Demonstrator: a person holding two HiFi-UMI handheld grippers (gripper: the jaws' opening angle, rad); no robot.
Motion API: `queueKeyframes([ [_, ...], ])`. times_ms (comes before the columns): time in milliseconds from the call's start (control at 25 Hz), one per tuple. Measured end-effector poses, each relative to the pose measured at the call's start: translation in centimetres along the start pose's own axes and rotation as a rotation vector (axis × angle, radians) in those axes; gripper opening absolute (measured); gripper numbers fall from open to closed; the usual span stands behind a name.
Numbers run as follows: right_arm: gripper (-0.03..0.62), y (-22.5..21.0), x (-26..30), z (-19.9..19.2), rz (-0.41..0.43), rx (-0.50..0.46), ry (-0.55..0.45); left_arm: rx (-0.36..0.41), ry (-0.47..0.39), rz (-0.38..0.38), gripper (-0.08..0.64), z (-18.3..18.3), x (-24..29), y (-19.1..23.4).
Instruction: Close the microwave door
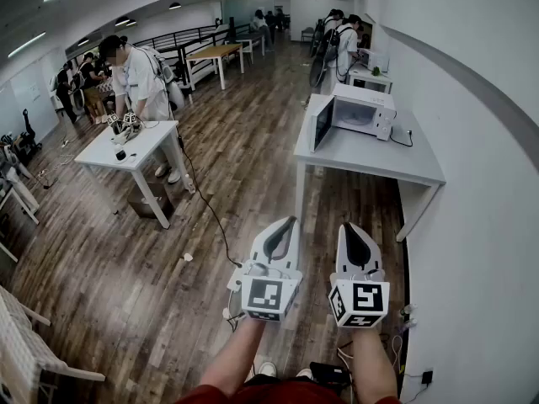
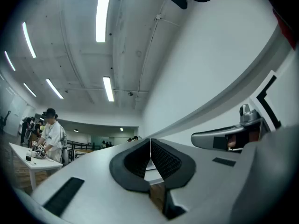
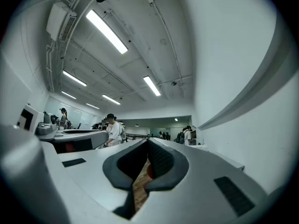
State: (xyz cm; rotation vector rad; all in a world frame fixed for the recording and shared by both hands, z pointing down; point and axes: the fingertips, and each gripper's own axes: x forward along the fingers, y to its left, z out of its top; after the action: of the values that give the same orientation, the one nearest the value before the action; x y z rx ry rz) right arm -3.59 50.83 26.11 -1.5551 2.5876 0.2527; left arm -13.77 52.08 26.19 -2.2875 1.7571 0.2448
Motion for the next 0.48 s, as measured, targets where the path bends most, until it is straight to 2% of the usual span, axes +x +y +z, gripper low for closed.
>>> queueKeyframes([
  [480,0.025,-3.3,-0.2,-0.3,-0.02,0.004,-0.008,0.004,0.011,0.0,0.028,-0.8,2.0,-2.4],
])
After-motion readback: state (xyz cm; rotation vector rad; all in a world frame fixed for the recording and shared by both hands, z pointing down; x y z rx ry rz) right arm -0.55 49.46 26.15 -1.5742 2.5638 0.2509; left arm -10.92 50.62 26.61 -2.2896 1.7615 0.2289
